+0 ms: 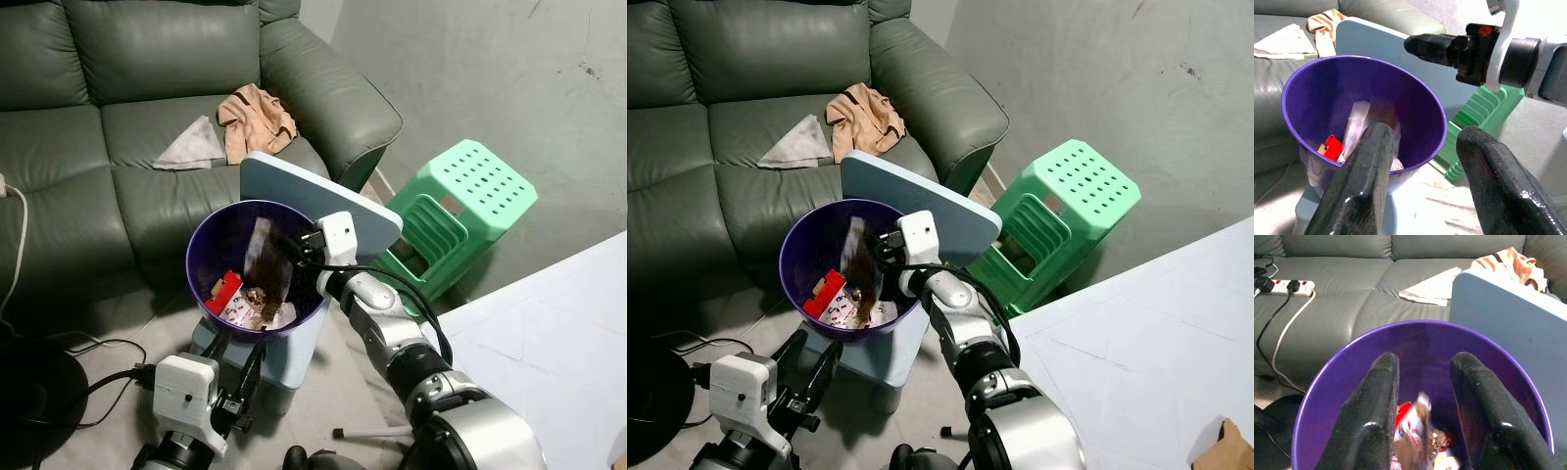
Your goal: Picking trash to rubbish bin
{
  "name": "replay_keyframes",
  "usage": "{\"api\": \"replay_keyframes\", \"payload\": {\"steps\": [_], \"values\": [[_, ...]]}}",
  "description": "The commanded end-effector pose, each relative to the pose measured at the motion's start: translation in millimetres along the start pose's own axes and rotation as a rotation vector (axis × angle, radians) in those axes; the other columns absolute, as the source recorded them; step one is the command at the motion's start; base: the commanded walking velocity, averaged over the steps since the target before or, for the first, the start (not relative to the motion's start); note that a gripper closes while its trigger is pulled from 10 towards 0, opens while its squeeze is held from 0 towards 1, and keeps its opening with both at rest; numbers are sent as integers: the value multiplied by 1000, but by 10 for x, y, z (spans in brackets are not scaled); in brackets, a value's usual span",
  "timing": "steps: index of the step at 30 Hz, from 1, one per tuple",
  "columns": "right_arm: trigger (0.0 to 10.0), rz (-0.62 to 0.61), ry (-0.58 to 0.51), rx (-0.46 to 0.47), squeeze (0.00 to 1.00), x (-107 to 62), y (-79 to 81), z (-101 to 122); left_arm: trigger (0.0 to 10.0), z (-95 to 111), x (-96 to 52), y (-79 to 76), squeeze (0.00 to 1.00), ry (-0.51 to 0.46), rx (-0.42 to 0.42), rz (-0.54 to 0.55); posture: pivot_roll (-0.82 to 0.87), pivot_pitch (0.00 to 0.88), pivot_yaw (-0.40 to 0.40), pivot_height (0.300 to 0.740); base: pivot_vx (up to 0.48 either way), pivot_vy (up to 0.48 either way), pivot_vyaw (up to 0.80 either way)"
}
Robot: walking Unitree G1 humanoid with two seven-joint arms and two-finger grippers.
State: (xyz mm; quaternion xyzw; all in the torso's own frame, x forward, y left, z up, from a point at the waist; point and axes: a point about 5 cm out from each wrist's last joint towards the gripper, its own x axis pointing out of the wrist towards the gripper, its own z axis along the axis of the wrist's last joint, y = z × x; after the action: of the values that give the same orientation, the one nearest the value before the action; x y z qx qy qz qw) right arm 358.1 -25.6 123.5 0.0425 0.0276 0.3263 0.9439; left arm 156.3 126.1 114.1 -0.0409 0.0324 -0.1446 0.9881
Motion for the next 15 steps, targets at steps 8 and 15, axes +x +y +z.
{"api": "replay_keyframes", "payload": {"steps": [8, 15], "values": [[10000, -11, 14, 17, 1000, -26, -53, -34, 10000, -10, 5, -43, 0, 7, -21, -12, 172, 240, -261, 740, 0, 0, 0], [10000, 43, -127, 13, 0, -110, -209, 169, 10000, 22, 145, 32, 0, -31, 5, -3, 167, 190, -248, 740, 0, 0, 0]]}}
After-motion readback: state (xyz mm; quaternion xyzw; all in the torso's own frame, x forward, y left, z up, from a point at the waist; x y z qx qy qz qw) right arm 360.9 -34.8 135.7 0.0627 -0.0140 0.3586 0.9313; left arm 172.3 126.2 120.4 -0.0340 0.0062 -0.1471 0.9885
